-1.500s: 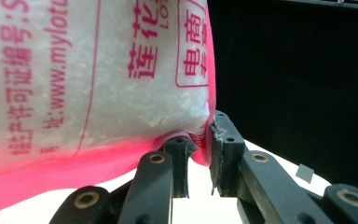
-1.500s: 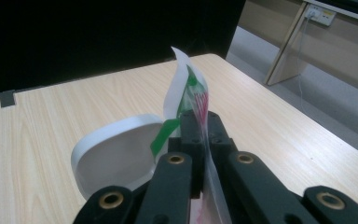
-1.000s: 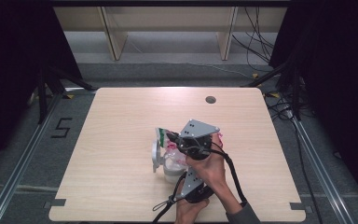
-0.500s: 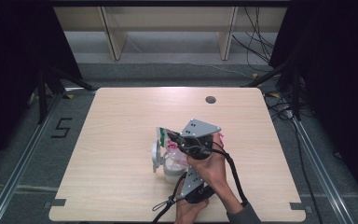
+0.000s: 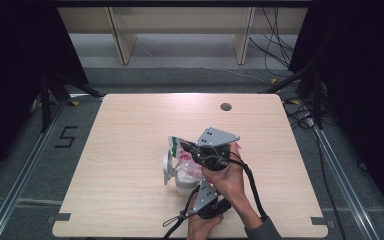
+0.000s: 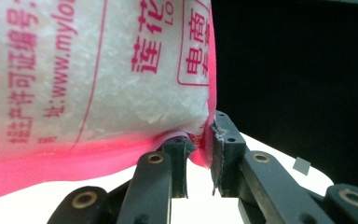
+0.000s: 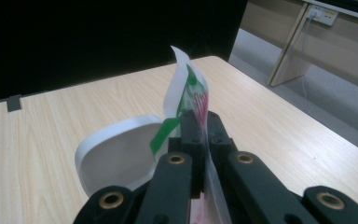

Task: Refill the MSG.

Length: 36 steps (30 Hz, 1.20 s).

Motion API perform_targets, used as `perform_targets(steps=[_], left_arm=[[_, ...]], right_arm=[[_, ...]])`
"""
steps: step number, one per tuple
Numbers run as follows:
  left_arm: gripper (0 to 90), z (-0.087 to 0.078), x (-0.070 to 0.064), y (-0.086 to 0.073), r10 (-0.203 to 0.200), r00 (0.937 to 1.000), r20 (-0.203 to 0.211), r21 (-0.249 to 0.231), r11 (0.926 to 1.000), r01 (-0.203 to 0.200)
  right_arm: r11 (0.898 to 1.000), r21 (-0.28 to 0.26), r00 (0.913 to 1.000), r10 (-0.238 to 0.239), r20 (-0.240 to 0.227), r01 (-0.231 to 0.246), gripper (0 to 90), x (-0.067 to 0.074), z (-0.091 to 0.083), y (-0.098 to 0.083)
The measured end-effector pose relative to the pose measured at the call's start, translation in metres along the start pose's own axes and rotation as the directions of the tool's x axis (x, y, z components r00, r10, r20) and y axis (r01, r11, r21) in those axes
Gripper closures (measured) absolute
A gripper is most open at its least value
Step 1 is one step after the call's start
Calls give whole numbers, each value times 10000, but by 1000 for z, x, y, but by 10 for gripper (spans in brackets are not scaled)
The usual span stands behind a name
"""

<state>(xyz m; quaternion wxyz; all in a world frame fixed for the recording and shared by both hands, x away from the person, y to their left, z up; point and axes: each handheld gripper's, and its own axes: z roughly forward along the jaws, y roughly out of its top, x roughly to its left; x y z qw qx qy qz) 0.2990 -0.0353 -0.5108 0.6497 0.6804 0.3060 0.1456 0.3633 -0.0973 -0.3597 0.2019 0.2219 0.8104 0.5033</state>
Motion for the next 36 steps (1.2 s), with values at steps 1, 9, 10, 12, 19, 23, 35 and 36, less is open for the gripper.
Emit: perform_targets(steps=[1, 9, 10, 12, 19, 23, 35, 36], left_arm=[[775, 0, 0, 0, 11, 10000, 9, 58, 10000, -11], [768, 0, -1, -3, -307, 9994, 168, -192, 9993, 311], [768, 0, -1, -3, -307, 9994, 168, -192, 9993, 311], [767, 0, 0, -3, -321, 9994, 95, -143, 9994, 323], [763, -1, 2, -5, -261, 9995, 185, -41, 9996, 262], [761, -2, 2, -5, -302, 9994, 154, 12, 9995, 302], [745, -1, 6, -5, -163, 9996, 246, 79, 9998, 161], [745, -1, 6, -5, -163, 9996, 246, 79, 9998, 161]], right_arm=[[9999, -128, 10000, 64, 75, -63, 900, 0, 0, -1], [9994, -211, 9995, 265, -140, -268, 900, -3, -8, 0], [9994, -211, 9995, 265, -140, -268, 900, -3, -8, 0], [9987, -338, 9992, 373, -167, -379, 900, -4, -9, 0], [9977, -497, 9988, 458, -185, -467, 900, -9, -14, -1], [9972, -592, 9987, 445, -234, -458, 900, -11, -16, -1], [9935, -732, 9948, 834, -581, -876, 900, -15, -19, -2], [9934, -699, 9943, 868, -619, -911, 900, -15, -20, -2]])
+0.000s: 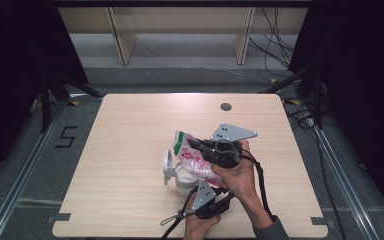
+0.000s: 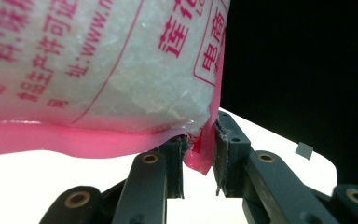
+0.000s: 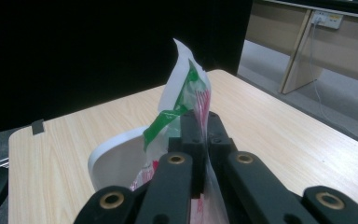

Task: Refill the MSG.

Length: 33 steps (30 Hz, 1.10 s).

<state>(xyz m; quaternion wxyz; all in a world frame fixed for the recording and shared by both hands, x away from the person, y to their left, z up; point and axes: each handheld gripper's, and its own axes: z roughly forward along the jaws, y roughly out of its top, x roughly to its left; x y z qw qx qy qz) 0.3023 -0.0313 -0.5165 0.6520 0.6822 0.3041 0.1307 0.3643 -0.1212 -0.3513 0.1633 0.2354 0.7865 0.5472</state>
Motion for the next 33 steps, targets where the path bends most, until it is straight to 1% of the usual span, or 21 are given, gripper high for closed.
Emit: perform_targets(steps=[1, 2, 7, 10, 12, 14, 15, 16, 17, 18, 20, 21, 22, 23, 24, 25, 26, 28, 29, 32, 33], left_arm=[[745, 0, 0, 0, 11, 10000, -49, 55, 10000, -10], [745, 0, 0, 0, 9, 10000, -55, 44, 10000, -8], [736, -1, 1, -1, 22, 10000, -13, 62, 10000, -22], [734, -2, 0, -1, 40, 10000, -39, 94, 9999, -40], [730, 0, 1, -1, 18, 9999, 99, -94, 10000, -17], [728, -1, 0, -1, 74, 10000, 8, 80, 9999, -74], [727, -3, -1, -2, -71, 9999, -89, 280, 9996, 74], [727, -3, -1, -2, -71, 9999, -89, 280, 9996, 74], [727, -4, -1, -2, -75, 9999, -102, 287, 9996, 77], [727, -3, -1, -2, -99, 9999, -107, 269, 9996, 102], [725, -4, -2, -2, -86, 9999, -106, 254, 9996, 89], [724, -4, -2, -2, -96, 9999, -97, 227, 9997, 98], [724, -3, -1, -2, 59, 10000, -10, 96, 9999, -59], [724, -4, -2, -2, -104, 9999, -120, 167, 9998, 106], [722, -4, -2, -2, -104, 9999, -120, 167, 9998, 106], [720, -2, 0, -2, 88, 9999, 116, -38, 10000, -87], [719, -2, 0, -2, 88, 9999, 116, -38, 10000, -87], [719, -2, 0, -2, 146, 9998, 97, 5, 9999, -147], [716, -4, -1, -1, 102, 9999, -103, 257, 9996, -99], [712, -5, -2, -1, 18, 10000, -94, 279, 9996, -16], [703, -5, -1, -1, 175, 9997, -165, 244, 9996, -170]], right_arm=[[10000, 0, 10000, 0, 0, 0, 900, 0, 0, 0], [9998, -7, 9998, 212, 7, -212, 900, 0, -1, 0], [9992, -145, 9993, 373, -53, -374, 900, -2, -7, 0], [9991, -307, 9996, 277, -35, -278, 900, -3, -8, 0], [9990, -375, 9996, 240, -122, -244, 900, -4, -9, 0], [9986, -409, 9992, 330, -231, -339, 900, -5, -10, 0], [9982, -352, 9987, 481, -172, -486, 900, -5, -13, 0], [9982, -352, 9987, 481, -172, -486, 900, -5, -13, 0], [9984, -501, 9996, 266, -126, -272, 900, -8, -16, 0], [9978, -415, 9986, 518, -75, -520, 900, -7, -18, 0], [9974, -554, 9989, 452, -157, -460, 900, -8, -20, 0], [9967, -492, 9978, 630, -189, -639, 900, -7, -22, -1], [9960, -660, 9977, 573, -349, -595, 900, -8, -21, -1], [9964, -599, 9977, 587, -326, -606, 900, -8, -23, 0], [9964, -599, 9977, 587, -326, -606, 900, -8, -23, 0], [9955, -684, 9975, 633, -327, -655, 900, -8, -27, 0], [9955, -684, 9975, 633, -327, -655, 900, -8, -27, 0], [9939, -800, 9964, 718, -449, -752, 900, -9, -29, 0], [9925, -891, 9957, 792, -484, -833, 900, -11, -32, -1], [9902, -1043, 9944, 872, -593, -930, 900, -12, -36, -1], [9886, -1136, 9938, 924, -618, -990, 900, -14, -39, -2]])
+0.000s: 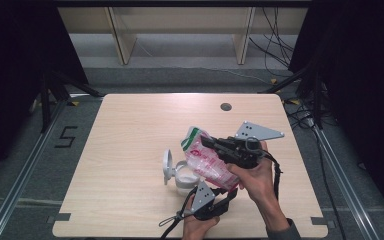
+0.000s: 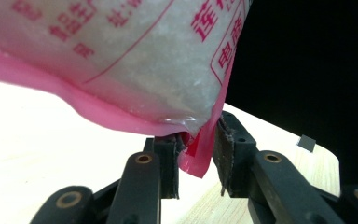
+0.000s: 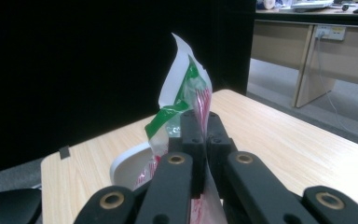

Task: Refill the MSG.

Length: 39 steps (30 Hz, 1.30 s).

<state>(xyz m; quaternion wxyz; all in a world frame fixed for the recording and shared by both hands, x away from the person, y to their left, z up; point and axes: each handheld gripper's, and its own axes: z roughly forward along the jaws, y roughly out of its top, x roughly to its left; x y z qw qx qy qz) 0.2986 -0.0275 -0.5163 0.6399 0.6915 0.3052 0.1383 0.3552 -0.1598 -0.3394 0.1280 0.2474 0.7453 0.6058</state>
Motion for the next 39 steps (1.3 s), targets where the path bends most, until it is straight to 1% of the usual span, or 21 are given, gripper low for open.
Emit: perform_targets(steps=[2, 5, 7, 8, 13, 14, 17, 19, 22, 23, 25, 27, 28, 29, 30, 31, 32, 33, 34, 37, 39], left_arm=[[686, 0, 0, 0, 89, 9999, 74, 0, 10000, -89], [678, -1, -1, 0, 49, 10000, 78, 58, 10000, -49], [668, -1, -1, -1, 84, 9999, 81, 91, 9999, -85], [663, -2, -2, -1, 6, 10000, -17, 197, 9998, -5], [638, -3, -3, -2, -24, 10000, 36, 219, 9998, 24], [633, -5, -3, -2, 48, 10000, -77, 405, 9992, -45], [617, -6, -3, -2, 58, 9999, -155, 441, 9990, -51], [596, -6, -2, -2, 6, 9998, -177, 431, 9991, 2], [574, -8, 1, -2, -14, 9998, -212, 621, 9981, 27], [569, -8, 1, -2, -61, 9998, -207, 600, 9982, 74], [549, -9, 2, -2, 36, 9996, -268, 703, 9975, -17], [527, -8, 1, -2, -73, 9999, -149, 543, 9985, 81], [522, -11, 1, -1, -60, 9997, -229, 718, 9974, 76], [517, -11, 1, -1, -60, 9997, -229, 718, 9974, 76], [506, -11, 0, -1, -264, 9996, -121, 494, 9984, 270], [491, -11, 0, -1, -264, 9996, -121, 494, 9984, 270], [479, -14, 0, 0, -43, 9995, -308, 813, 9967, 68], [479, -14, 0, -1, -115, 9998, -131, 795, 9968, 125], [474, -15, -3, 0, -330, 9993, -187, 685, 9971, 342], [472, -16, -3, -1, -309, 9995, -94, 625, 9975, 314], [473, -19, -4, 0, -235, 9995, -225, 757, 9968, 251]], right_arm=[[9998, -104, 9999, 166, -6, -166, 900, 0, -4, 0], [9997, -134, 9997, 227, 46, -226, 900, -2, -8, 0], [9991, -297, 9995, 305, -78, -308, 900, -4, -11, -1], [9982, -406, 9991, 430, -16, -430, 900, -6, -16, -2], [9974, -531, 9988, 485, 42, -482, 900, -9, -21, -4], [9977, -530, 9991, 426, 67, -422, 900, -11, -23, -4], [9961, -656, 9982, 595, -37, -596, 900, -12, -24, -6], [9961, -723, 9987, 504, -58, -506, 900, -13, -24, -6], [9910, -848, 9944, 1011, -305, -1033, 900, -18, -26, -10], [9916, -926, 9958, 880, -240, -899, 900, -20, -26, -11], [9906, -940, 9950, 981, -176, -994, 900, -20, -27, -12], [9897, -1019, 9948, 984, -263, -1005, 900, -21, -28, -12], [9877, -1024, 9928, 1150, -337, -1179, 900, -20, -31, -12], [9877, -1024, 9928, 1150, -337, -1179, 900, -20, -31, -12], [9867, -1220, 9941, 1043, -312, -1074, 900, -22, -32, -13], [9867, -1220, 9941, 1043, -312, -1074, 900, -22, -32, -13], [9827, -1197, 9898, 1390, -301, -1416, 900, -21, -35, -13], [9849, -1375, 9945, 1043, -134, -1051, 900, -25, -36, -13], [9821, -1337, 9912, 1308, -200, -1323, 900, -24, -38, -13], [9811, -1361, 9905, 1362, -190, -1376, 900, -25, -41, -14], [9818, -1410, 9919, 1257, -179, -1270, 900, -27, -42, -15]])
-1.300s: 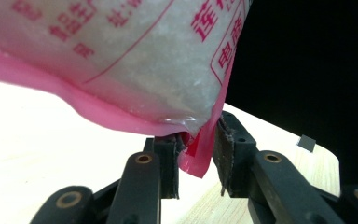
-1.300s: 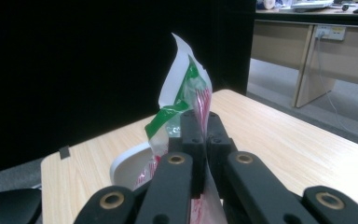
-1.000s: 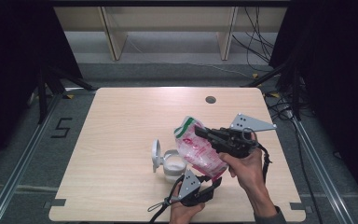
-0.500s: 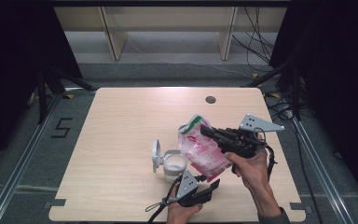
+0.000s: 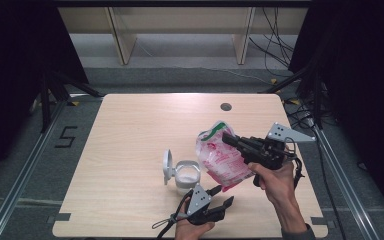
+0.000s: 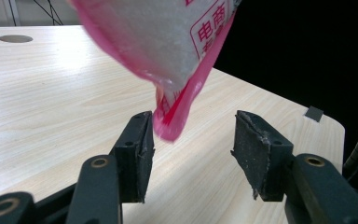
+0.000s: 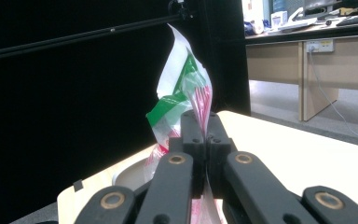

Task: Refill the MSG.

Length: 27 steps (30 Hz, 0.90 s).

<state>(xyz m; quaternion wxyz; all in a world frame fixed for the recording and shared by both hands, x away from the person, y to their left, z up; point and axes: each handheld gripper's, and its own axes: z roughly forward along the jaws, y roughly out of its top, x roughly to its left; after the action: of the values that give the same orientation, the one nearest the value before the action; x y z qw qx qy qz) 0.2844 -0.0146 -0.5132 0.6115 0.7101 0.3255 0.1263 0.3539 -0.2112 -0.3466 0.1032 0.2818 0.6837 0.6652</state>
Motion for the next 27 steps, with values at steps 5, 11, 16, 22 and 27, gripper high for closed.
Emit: perform_targets(steps=[5, 11, 16, 22, 27], left_arm=[[458, -8, -2, 1, 485, 9988, 103, 226, 9986, -487], [450, -17, 2, 0, 1033, 9946, 126, 327, 9941, -1036], [423, -23, 3, -2, 1142, 9934, 122, 437, 9924, -1146], [411, -33, 3, -1, 1203, 9925, -230, 507, 9916, -1190], [405, -39, 8, -3, 1250, 9920, -195, 399, 9915, -1242]], right_arm=[[10000, -43, 9994, -74, 327, 76, 900, -7, -5, -4], [9997, 72, 9985, 243, 491, -247, 900, -15, -10, -13], [9994, 182, 9983, 269, 520, -279, 900, -18, -10, -18], [9985, 286, 9968, 450, 657, -469, 900, -21, -13, -26], [9973, 401, 9951, 583, 793, -616, 900, -27, -16, -36]])
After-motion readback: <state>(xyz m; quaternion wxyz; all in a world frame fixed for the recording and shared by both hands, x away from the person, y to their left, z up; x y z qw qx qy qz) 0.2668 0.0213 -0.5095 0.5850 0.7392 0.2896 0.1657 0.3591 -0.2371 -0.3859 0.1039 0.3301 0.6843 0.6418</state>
